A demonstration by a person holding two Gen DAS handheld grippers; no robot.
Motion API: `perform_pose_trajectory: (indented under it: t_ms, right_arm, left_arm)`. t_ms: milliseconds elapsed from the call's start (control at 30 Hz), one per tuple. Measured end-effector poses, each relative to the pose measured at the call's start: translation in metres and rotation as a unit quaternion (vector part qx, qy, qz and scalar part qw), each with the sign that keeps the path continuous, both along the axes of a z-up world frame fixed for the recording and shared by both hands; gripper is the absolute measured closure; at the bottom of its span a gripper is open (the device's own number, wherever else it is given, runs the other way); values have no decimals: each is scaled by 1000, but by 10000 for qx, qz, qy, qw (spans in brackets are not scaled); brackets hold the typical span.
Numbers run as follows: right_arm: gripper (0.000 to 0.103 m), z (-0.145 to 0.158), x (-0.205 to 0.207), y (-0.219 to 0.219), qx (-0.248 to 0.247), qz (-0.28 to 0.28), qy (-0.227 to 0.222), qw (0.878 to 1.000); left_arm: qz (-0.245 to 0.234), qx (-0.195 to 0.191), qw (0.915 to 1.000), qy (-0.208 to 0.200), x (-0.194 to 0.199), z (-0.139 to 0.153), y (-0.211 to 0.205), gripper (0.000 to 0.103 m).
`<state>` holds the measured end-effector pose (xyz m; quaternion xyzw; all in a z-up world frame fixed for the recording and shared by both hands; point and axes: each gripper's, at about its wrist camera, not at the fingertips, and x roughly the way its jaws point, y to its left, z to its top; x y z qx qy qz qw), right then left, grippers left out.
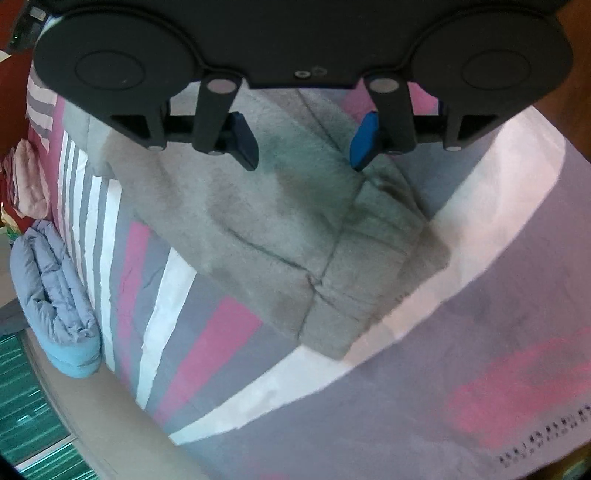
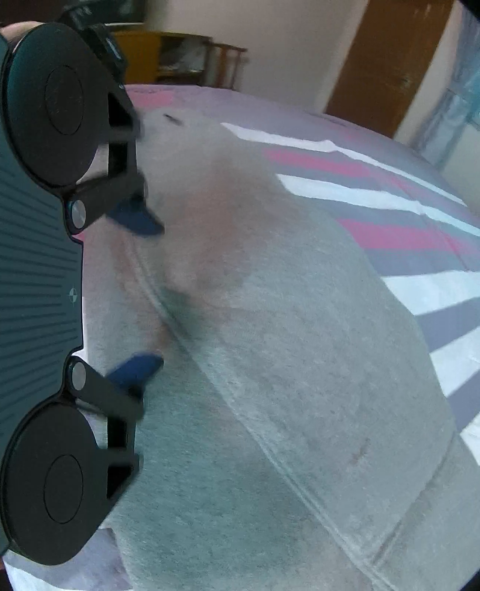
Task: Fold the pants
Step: 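Lift the waistband with both grippers and fold it over toward the pant cuffs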
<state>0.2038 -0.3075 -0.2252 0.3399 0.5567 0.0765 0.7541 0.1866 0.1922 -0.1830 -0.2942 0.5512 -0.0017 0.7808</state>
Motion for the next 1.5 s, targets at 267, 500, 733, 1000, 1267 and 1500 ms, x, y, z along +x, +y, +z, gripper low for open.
perform_pose_trajectory:
  t_ms: [267,500,733,1000,1267,1500]
  right_arm:
    - [96,-20,16,11,0,-251,412,9988]
    - [99,1,3,27,-399,-11,-344,9986]
    - [103,63,-35,60,-260,650,-1331,9886]
    - [102,0,-28,53,7,370,-38,9993]
    - [1,-13,-6,16,287,-603,343,9972]
    - [83,-19,3,30,-102,-563,283,9980]
  left_arm:
    - [241,8,9997,-33,4,-18,6,91]
    - [-1,192,9987,-469,6,9,12,95]
    - [-304,336,9974,-557,10,20,24,95]
    - [-221,351,9986,-312,-1,-12,26,95]
    - [-289,351,9982,-390,-3,-9,27,95]
    - [-316,403,9981,-347,0,-12,22,95]
